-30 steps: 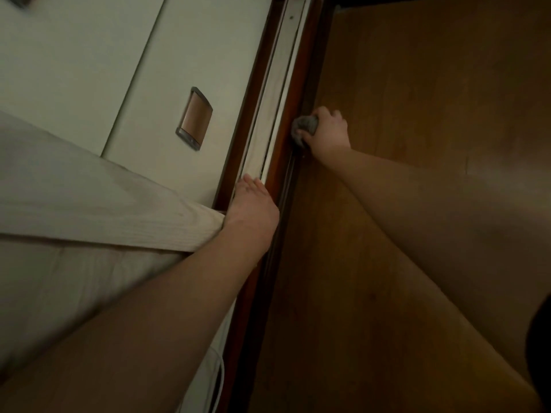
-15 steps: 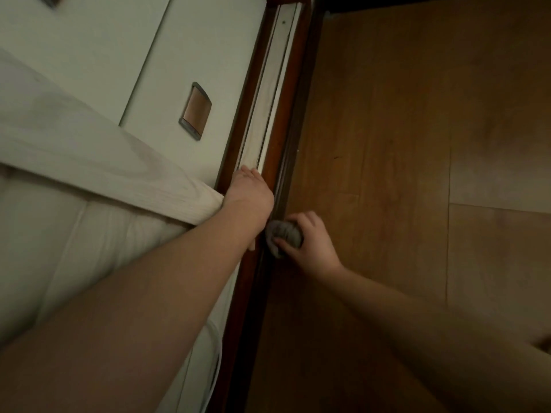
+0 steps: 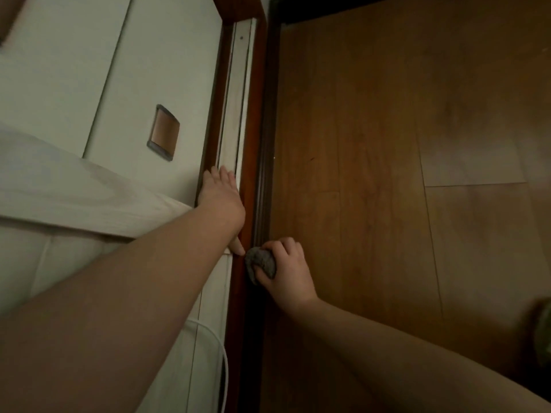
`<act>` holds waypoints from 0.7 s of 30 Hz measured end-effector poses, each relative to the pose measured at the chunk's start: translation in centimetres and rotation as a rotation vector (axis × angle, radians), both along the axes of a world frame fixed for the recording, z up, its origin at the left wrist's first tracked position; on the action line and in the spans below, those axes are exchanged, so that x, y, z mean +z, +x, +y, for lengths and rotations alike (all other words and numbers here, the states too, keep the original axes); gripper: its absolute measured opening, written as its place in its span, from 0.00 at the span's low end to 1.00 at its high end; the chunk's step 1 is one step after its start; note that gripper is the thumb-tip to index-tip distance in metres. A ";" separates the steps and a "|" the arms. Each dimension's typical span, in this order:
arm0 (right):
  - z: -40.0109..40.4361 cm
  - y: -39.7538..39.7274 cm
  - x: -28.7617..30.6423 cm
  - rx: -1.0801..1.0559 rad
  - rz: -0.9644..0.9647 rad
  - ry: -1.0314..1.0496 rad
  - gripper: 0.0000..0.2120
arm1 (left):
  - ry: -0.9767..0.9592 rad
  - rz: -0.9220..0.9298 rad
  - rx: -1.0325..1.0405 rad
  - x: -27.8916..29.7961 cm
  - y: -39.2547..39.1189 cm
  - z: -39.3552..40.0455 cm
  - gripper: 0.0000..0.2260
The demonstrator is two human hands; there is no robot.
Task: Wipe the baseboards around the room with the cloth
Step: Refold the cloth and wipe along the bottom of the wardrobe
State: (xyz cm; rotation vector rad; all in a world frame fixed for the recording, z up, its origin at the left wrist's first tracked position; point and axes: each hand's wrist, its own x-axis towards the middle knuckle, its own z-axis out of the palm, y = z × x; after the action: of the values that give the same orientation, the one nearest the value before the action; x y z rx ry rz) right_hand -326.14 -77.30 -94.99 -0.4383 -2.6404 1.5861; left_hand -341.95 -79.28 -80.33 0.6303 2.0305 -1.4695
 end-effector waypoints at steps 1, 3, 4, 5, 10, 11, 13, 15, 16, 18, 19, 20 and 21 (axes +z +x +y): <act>0.4 -0.9 0.0 -0.023 -0.015 -0.011 0.21 | 0.016 -0.019 0.010 -0.2 -0.1 0.0 0.68; 1.4 -3.5 0.3 -0.105 -0.044 -0.058 0.22 | 0.041 -0.042 0.029 -0.4 -0.3 0.0 0.68; 2.2 -5.1 0.5 -0.139 -0.044 -0.067 0.22 | 0.052 -0.047 0.035 -0.5 -0.5 0.0 0.68; 3.0 -6.8 0.8 -0.154 -0.038 -0.055 0.22 | 0.061 -0.052 0.039 -0.5 -0.6 0.0 0.67; 8.5 -15.8 2.4 -0.099 -0.048 0.068 0.20 | 0.103 -0.057 0.069 -1.0 -0.8 -0.3 0.69; 9.6 -17.4 2.8 -0.106 -0.060 0.080 0.20 | 0.111 -0.057 0.081 -1.1 -0.9 -0.4 0.70; 11.6 -19.7 3.4 -0.144 -0.067 0.106 0.21 | 0.132 -0.051 0.121 -1.2 -0.9 -0.4 0.71; 13.3 -19.7 3.2 -0.164 -0.041 0.117 0.21 | 0.142 -0.041 0.173 -1.3 -0.8 -0.3 0.71; 14.0 -18.8 2.8 -0.156 -0.016 0.114 0.21 | 0.143 -0.035 0.177 -1.3 -0.7 -0.1 0.72; 15.1 -15.7 1.5 -0.115 0.055 0.111 0.20 | 0.134 -0.038 0.146 -1.1 -0.5 0.1 0.71; 15.5 -13.9 0.7 -0.098 0.089 0.118 0.19 | 0.126 -0.045 0.123 -0.7 -0.4 0.0 0.70; 15.8 -12.2 -0.1 -0.090 0.107 0.129 0.19 | 0.121 -0.050 0.098 -0.4 -0.3 0.0 0.68; 16.0 -10.7 -1.0 -0.089 0.108 0.144 0.19 | 0.117 -0.054 0.075 -0.1 -0.5 0.1 0.67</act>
State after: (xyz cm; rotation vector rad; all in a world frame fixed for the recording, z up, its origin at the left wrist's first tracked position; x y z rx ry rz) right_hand -336.80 -61.32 -95.99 -0.4428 -2.5934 1.3440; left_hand -342.41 -79.19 -80.43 0.6272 2.0871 -1.2849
